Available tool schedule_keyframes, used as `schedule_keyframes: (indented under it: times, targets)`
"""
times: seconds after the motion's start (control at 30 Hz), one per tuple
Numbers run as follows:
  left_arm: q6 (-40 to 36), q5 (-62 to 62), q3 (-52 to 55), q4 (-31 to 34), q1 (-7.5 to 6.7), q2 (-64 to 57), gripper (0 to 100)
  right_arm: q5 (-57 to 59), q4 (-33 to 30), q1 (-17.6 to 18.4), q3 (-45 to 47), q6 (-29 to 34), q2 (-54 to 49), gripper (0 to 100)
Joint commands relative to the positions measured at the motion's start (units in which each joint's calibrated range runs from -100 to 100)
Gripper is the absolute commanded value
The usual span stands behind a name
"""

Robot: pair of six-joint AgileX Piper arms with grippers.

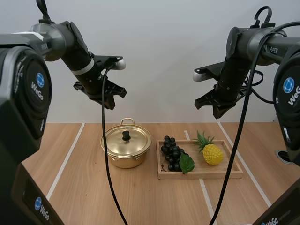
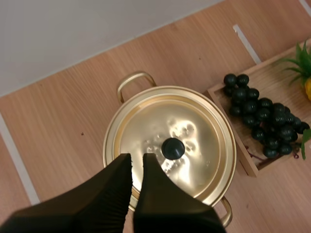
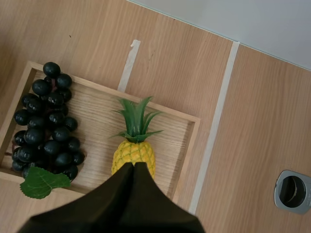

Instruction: Open the pot, put the pineapple inside, and close it

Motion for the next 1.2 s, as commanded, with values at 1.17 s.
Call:
schedule_keyframes:
  times: [1.17]
  targets:
    - [4.3,-2.0,8.5,-3.1,-2.72,9.3,79,0.2,5.0,-0.2,1.6,-4.0,-0.5,50]
